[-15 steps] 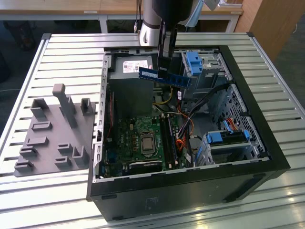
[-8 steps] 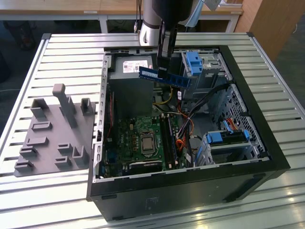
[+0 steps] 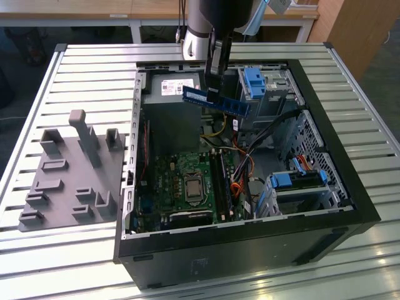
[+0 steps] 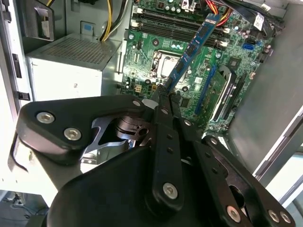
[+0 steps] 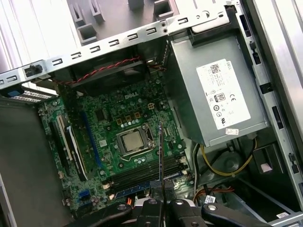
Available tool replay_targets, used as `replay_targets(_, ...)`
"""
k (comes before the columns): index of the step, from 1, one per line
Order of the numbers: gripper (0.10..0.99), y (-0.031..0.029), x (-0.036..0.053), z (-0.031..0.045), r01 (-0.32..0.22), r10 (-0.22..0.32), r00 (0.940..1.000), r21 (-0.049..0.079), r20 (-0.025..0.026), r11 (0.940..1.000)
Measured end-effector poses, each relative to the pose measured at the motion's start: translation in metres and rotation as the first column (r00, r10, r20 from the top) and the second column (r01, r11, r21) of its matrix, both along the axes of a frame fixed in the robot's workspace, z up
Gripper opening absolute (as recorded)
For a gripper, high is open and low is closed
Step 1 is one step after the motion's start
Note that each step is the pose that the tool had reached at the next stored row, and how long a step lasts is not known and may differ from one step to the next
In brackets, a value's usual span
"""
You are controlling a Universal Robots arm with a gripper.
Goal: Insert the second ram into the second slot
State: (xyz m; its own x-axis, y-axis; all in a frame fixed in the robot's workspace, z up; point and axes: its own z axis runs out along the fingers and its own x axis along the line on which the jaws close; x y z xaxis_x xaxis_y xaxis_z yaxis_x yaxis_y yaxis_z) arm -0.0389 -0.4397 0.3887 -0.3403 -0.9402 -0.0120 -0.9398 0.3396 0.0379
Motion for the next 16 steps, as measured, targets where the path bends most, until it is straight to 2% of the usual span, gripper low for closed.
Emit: replay_targets(16,0.129,0.0000,0.0000,0.0000,0.085,-0.085,0.9964,0.000,0.0000,0.9964)
